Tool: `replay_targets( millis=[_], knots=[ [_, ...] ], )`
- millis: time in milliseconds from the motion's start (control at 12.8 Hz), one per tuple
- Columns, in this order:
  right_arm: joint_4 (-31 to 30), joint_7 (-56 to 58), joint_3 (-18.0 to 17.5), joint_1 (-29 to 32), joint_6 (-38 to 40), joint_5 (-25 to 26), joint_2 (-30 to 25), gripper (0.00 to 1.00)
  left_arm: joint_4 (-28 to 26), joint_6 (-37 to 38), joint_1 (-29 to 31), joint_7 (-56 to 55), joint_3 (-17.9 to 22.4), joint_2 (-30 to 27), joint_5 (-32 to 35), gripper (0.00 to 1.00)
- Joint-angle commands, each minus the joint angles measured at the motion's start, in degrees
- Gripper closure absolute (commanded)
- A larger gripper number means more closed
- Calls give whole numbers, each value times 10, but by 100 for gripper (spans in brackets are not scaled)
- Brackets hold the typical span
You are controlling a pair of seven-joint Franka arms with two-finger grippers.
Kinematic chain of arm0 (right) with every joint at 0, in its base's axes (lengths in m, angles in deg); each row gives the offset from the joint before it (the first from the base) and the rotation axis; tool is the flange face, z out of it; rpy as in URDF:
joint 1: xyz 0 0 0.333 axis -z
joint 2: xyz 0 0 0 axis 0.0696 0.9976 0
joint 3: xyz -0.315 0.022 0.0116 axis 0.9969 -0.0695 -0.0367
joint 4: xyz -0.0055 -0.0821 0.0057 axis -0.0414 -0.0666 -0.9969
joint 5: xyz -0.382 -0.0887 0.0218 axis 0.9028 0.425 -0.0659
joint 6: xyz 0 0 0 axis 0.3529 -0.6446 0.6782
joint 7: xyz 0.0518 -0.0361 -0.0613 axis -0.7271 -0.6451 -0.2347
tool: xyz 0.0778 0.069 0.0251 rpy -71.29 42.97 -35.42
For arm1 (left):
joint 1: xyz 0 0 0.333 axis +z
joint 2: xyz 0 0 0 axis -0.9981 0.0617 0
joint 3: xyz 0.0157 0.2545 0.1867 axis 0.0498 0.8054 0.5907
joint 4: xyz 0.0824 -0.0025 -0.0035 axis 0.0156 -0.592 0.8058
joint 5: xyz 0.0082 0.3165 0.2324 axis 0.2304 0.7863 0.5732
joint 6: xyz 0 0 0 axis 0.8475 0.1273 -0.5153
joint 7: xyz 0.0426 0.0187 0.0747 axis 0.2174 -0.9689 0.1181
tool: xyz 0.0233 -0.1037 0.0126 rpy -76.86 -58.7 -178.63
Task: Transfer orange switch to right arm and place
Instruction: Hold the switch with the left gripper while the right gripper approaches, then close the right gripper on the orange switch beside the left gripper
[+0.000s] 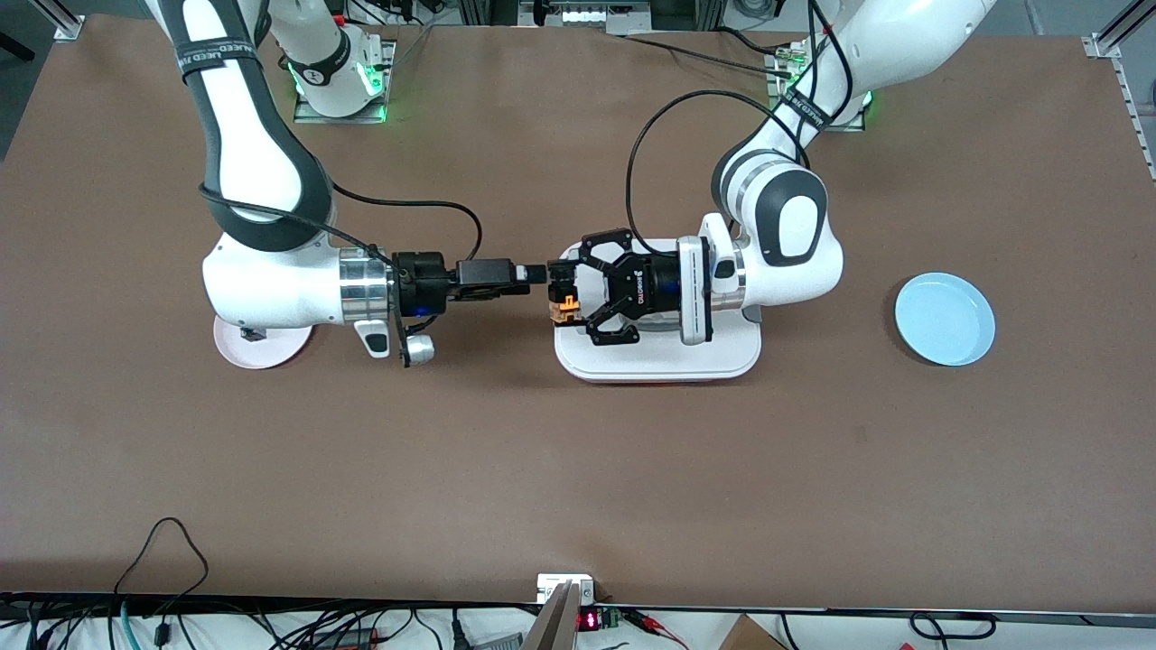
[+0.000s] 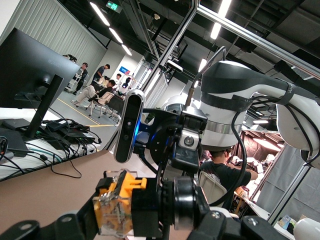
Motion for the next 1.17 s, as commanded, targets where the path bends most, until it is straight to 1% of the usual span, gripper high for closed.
replay_targets(
  millis=[0,234,468,623,857,1091],
  knots=[
    [-5,-61,5,-6,-18,-18,-3,0,7,-5,-5,20,1,1,-20,74],
    [-4,-106,5,-15,-46,-24,-4,0,7,-5,-5,20,1,1,-20,74],
    [-4,-121,5,-30,-75,-48,-3,0,8,-5,-5,20,1,1,-20,74],
    [-4,-122,5,-42,-99,-48,-3,1,8,-5,-6,20,1,1,-20,74],
    [-4,-122,5,-51,-116,-48,-2,8,8,-5,-6,19,1,1,-20,74],
    [-4,-123,5,-53,-116,-48,-2,22,8,-6,-6,19,1,2,-20,74]
  ],
)
